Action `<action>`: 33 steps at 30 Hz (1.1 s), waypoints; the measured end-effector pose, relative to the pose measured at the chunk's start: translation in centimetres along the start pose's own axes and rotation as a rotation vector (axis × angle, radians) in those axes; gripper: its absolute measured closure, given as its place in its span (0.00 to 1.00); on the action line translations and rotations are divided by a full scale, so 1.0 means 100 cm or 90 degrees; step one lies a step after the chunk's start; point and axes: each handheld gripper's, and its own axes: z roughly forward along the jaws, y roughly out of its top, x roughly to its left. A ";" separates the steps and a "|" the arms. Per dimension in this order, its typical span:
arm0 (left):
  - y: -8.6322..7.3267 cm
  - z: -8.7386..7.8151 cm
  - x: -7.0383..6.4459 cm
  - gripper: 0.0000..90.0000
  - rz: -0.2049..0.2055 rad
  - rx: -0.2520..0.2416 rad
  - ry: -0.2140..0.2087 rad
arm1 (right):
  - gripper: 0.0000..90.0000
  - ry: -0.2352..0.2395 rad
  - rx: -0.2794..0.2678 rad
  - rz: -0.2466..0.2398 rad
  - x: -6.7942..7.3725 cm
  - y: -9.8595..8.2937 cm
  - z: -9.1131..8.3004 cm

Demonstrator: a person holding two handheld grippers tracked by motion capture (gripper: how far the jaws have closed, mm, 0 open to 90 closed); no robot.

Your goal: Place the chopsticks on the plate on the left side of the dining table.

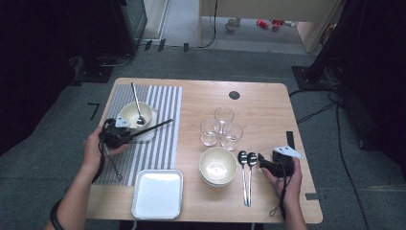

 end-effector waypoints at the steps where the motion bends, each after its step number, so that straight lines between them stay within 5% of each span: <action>1: 0.000 0.000 0.000 0.86 0.001 0.000 -0.001 | 0.41 0.000 0.000 -0.001 0.000 0.000 0.000; 14: 0.000 0.000 0.009 0.90 0.001 0.010 0.025 | 0.41 0.000 0.000 -0.001 0.000 0.000 0.000; 33: -0.003 -0.001 0.018 0.88 -0.007 0.014 0.029 | 0.41 -0.002 -0.001 -0.005 0.000 0.000 0.000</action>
